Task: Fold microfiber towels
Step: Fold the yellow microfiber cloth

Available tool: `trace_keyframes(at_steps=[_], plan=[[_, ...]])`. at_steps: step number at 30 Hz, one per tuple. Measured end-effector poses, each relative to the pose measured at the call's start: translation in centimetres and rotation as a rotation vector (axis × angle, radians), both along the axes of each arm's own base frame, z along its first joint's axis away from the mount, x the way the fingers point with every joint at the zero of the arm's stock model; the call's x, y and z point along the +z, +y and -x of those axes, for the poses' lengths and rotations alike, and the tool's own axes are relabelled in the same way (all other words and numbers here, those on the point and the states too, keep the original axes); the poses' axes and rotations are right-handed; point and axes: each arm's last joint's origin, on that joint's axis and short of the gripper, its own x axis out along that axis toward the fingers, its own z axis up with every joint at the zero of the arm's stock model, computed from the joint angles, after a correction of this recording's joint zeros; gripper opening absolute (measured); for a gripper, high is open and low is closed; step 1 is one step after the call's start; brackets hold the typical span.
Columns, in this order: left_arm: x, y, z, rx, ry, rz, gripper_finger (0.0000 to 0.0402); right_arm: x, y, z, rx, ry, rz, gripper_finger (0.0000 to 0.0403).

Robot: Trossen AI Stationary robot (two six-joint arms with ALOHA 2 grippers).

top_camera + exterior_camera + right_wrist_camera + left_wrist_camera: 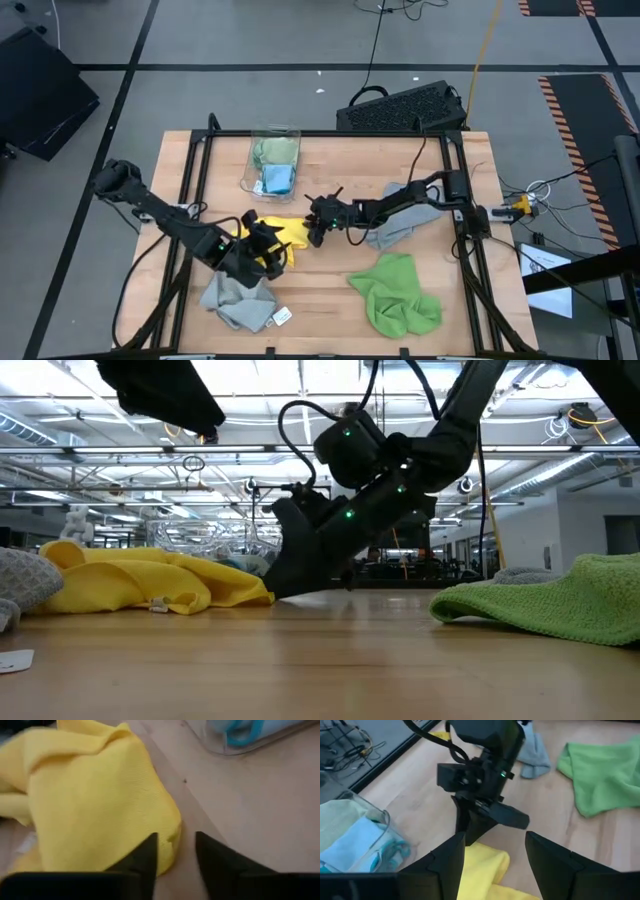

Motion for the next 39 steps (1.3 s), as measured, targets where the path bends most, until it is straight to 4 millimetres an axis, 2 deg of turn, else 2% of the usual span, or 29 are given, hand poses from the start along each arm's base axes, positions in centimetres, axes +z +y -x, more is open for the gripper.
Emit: trace_keyframes(at_steps=[3, 4, 8, 13, 20, 22, 28, 35, 39], plan=[[0.1, 0.7, -0.5, 0.029, -0.017, 0.009, 0.0211, 0.1, 0.0, 0.0, 0.046, 0.008, 0.073, 0.0032], [0.2, 0.9, -0.7, 0.039, -0.028, 0.014, 0.0211, 0.3, 0.0, 0.1, 0.066, 0.015, 0.098, 0.0017], [0.6, 1.5, -1.5, 0.064, -0.084, 0.036, 0.0211, 2.2, 0.3, 0.9, 0.152, 0.072, 0.16, 0.0009], [1.0, 2.3, -2.3, 0.064, -0.12, 0.016, 0.0211, 8.3, 1.1, 2.6, 0.264, 0.074, 0.295, 0.0003], [1.9, 3.7, -3.5, 0.055, -0.175, -0.037, 0.0211, 16.0, 2.8, 7.2, 0.391, 0.047, 0.413, 0.0001], [2.2, 3.7, -3.9, 0.033, -0.199, -0.057, 0.0212, 17.4, 3.2, 8.6, 0.411, 0.023, 0.429, 0.0001], [2.8, 3.7, -6.3, -0.099, -0.299, -0.146, 0.0212, 19.2, 4.0, 11.9, 0.414, -0.079, 0.423, 0.0001], [1.9, 4.3, -9.2, -0.166, -0.397, -0.279, 0.0212, 19.1, 4.6, 13.0, 0.421, -0.166, 0.434, 0.0001], [0.9, 5.1, -10.1, -0.213, -0.385, -0.249, 0.0212, 19.9, 5.0, 14.0, 0.454, -0.179, 0.449, 0.0]])
